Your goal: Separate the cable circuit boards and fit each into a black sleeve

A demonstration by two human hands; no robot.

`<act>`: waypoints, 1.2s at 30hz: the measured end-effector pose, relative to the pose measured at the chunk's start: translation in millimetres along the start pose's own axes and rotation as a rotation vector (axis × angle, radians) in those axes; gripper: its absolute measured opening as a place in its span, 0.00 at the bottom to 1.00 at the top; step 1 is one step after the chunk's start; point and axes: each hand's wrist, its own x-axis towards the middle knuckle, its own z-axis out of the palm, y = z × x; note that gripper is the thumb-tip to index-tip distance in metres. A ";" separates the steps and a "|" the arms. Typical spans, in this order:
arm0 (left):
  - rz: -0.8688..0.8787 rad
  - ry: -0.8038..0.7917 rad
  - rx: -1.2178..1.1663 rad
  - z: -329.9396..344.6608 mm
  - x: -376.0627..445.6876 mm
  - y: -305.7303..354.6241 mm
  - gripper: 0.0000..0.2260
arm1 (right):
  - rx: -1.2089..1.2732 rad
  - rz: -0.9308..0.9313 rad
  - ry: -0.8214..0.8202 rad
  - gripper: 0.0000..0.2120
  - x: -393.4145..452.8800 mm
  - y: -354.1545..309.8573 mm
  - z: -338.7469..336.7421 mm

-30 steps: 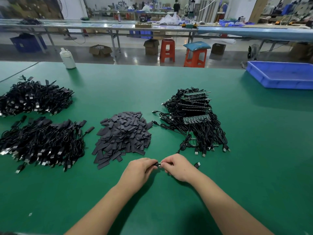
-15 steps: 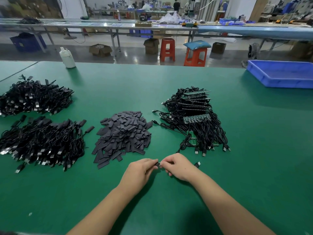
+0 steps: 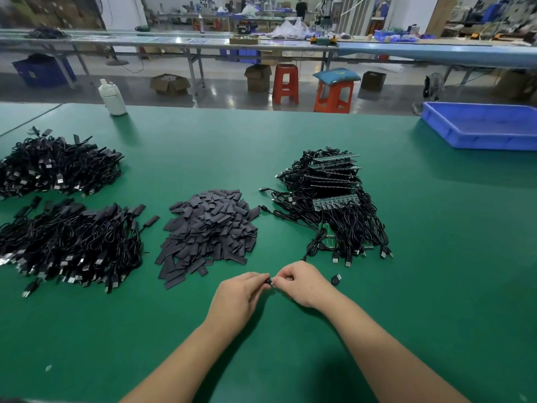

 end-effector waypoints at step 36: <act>-0.010 -0.133 0.260 3.2 5.1 4.5 0.21 | 0.204 0.010 -0.029 0.13 -1.3 -12.3 9.0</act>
